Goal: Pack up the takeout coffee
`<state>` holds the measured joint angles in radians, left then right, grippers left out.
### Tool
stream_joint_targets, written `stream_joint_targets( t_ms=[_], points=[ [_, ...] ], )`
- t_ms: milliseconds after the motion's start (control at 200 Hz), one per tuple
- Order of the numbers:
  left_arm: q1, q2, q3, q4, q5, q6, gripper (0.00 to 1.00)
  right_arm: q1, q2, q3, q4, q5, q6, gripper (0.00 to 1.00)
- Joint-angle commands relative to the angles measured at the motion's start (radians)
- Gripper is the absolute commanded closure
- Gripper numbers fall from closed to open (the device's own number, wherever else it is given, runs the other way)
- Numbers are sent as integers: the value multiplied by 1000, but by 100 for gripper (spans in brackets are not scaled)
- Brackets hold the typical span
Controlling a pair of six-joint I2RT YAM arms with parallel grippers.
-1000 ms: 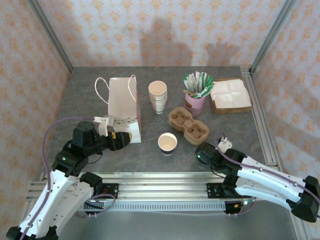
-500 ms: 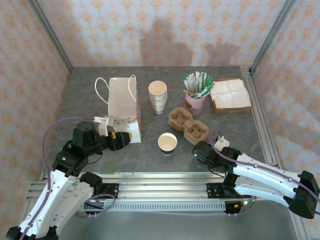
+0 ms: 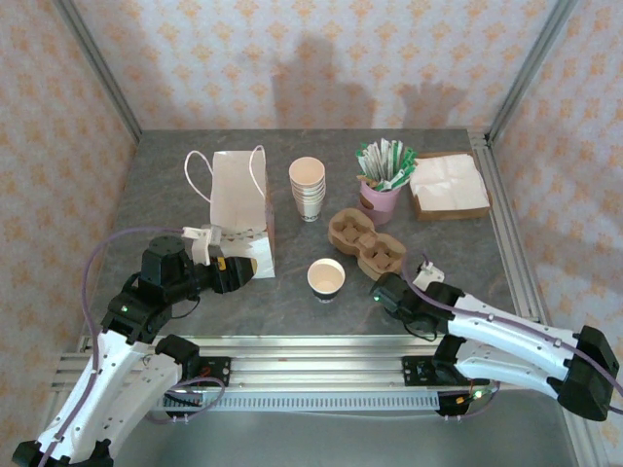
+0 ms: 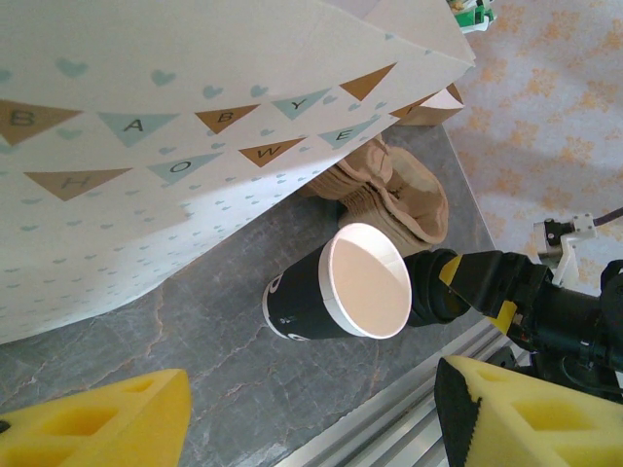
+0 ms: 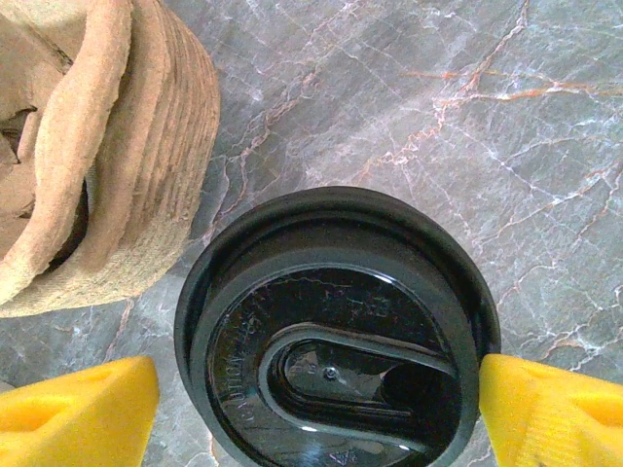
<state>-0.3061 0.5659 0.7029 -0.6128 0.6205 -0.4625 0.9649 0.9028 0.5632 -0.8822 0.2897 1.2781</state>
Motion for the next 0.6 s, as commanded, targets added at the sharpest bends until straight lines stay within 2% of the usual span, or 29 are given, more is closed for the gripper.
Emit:
stream_joint_targets(
  t_ms=[0, 596],
  points=[
    [-9, 5, -10, 6, -13, 12, 32, -5, 14, 26, -31, 49, -10, 16],
    [-11, 14, -8, 7, -18, 13, 31, -17, 50, 25, -36, 50, -25, 27]
  ],
)
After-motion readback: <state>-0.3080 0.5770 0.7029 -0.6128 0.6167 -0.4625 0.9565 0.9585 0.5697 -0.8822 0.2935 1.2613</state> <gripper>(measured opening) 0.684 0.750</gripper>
